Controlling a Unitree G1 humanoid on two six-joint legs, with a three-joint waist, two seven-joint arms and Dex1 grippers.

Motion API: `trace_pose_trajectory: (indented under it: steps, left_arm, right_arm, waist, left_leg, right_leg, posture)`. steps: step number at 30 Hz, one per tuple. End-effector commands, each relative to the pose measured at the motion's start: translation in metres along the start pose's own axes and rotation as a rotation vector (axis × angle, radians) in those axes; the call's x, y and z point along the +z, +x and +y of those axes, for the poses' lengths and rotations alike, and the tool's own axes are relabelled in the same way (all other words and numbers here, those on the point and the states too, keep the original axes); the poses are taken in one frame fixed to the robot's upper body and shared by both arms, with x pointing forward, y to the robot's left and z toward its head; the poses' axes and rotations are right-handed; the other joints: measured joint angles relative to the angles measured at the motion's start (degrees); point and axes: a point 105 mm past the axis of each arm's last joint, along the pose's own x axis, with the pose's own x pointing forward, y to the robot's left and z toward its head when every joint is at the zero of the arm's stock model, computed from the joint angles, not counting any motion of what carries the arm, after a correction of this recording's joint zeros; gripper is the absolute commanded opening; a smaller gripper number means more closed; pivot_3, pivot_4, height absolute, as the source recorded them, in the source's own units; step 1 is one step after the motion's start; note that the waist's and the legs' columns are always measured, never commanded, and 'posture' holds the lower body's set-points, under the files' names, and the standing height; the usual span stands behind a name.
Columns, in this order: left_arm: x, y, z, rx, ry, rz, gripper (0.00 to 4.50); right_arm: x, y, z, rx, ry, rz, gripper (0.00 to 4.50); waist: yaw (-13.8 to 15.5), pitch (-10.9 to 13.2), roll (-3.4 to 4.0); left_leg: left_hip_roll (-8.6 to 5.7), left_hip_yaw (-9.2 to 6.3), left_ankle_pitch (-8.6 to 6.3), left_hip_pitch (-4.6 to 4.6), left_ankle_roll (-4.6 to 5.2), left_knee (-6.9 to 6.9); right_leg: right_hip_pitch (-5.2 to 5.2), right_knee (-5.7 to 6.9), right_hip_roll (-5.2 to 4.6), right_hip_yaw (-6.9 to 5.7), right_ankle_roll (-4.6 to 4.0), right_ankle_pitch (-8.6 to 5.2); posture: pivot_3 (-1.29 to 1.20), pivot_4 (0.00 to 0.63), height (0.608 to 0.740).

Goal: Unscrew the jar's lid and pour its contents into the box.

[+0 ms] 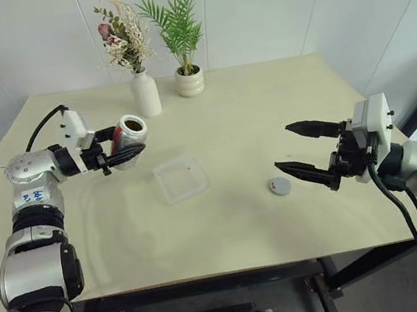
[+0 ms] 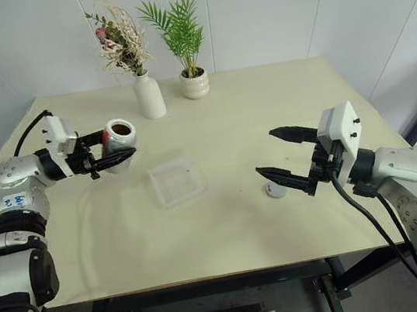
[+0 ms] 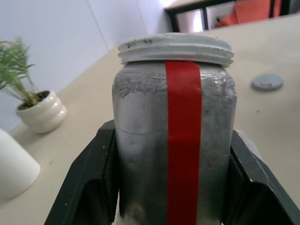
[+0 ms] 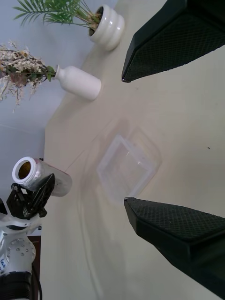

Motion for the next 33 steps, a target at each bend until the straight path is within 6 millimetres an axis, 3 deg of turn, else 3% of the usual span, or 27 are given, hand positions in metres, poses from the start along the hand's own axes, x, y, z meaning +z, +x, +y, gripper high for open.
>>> trace_pose_trajectory:
  steps: [1,5,8,15,17,20,24,26,33]
  left_arm:
    - [0.013,0.007,0.010,-0.033,0.201,0.123,2.24]
    - [0.015,0.015,0.011,-0.055,0.306,0.186,2.24]
    - [0.027,0.032,0.012,-0.112,0.570,0.275,2.24]
    - [0.038,0.046,0.005,-0.244,0.957,0.356,2.24]
    - [0.043,0.055,0.005,-0.280,1.130,0.390,2.24]
    - [0.034,0.064,0.025,-0.337,1.586,0.563,2.24]
    - [0.037,0.074,0.032,-0.448,2.049,0.468,2.24]
    - [0.042,0.078,0.028,-0.454,2.126,0.373,2.24]
    - [0.052,0.086,0.015,-0.375,2.076,0.197,2.24]
  right_arm:
    - [0.007,-0.004,-0.003,-0.027,-0.043,-0.002,4.14]
    - [0.005,-0.003,-0.003,-0.037,-0.052,0.006,4.14]
    - [0.004,-0.002,-0.001,-0.042,-0.052,0.012,4.14]
    - [0.007,-0.008,-0.003,-0.061,-0.061,0.033,4.14]
    - [0.006,-0.009,-0.005,-0.060,-0.063,0.044,4.14]
    - [0.010,-0.008,-0.008,-0.059,-0.068,0.045,4.14]
    - [0.012,-0.008,-0.011,-0.054,-0.072,0.059,4.14]
    - [0.012,-0.009,-0.011,-0.050,-0.072,0.069,4.14]
    - [0.013,-0.009,-0.011,-0.045,-0.070,0.080,4.14]
  waist:
    - [0.1,0.0,-0.01]
    - [0.0,0.0,-0.01]
    - [0.2,0.0,-0.04]
    - [0.4,0.0,-0.05]
    - [0.4,0.1,-0.09]
    - [0.4,0.3,-0.42]
    - [0.3,0.3,-0.47]
    - [0.3,0.3,-0.47]
    - [1.2,0.3,-0.47]
  left_leg:
    - [0.00,0.00,-0.01,-0.01,0.01,0.00]
    - [-0.01,0.02,-0.04,-0.02,0.02,0.01]
    - [0.00,0.01,-0.04,-0.02,0.02,0.01]
    - [-0.01,0.09,-0.08,-0.04,0.03,0.01]
    - [-0.01,0.10,-0.09,-0.03,0.05,0.02]
    - [-0.02,0.10,-0.10,-0.05,0.05,0.08]
    - [-0.06,0.29,-0.24,-0.04,0.03,0.15]
    - [-0.07,0.45,-0.39,-0.04,0.14,0.16]
    - [-0.04,0.94,-0.92,-0.25,0.22,0.15]
  right_leg:
    - [-0.01,0.02,0.00,0.00,0.00,0.00]
    - [-0.02,0.02,0.00,0.03,0.02,0.00]
    - [-0.02,0.03,0.00,0.01,0.02,0.00]
    - [-0.02,-0.05,0.00,0.10,0.08,0.01]
    - [-0.02,-0.04,0.00,0.10,0.09,0.00]
    - [-0.02,-0.02,0.00,0.15,0.20,-0.02]
    - [0.01,-0.16,-0.02,0.37,0.57,-0.07]
    - [0.01,-0.25,-0.02,0.44,0.67,-0.12]
    - [-0.62,0.19,-0.02,0.76,0.66,-0.31]
  posture:
    - [0.00,0.150,0.740]
    - [0.00,0.150,0.740]
    - [0.00,0.150,0.740]
    - [0.00,0.150,0.740]
    - [0.00,0.150,0.740]
    - [0.00,0.150,0.740]
    - [0.00,0.150,0.740]
    - [0.00,0.150,0.740]
    - [0.00,0.150,0.740]
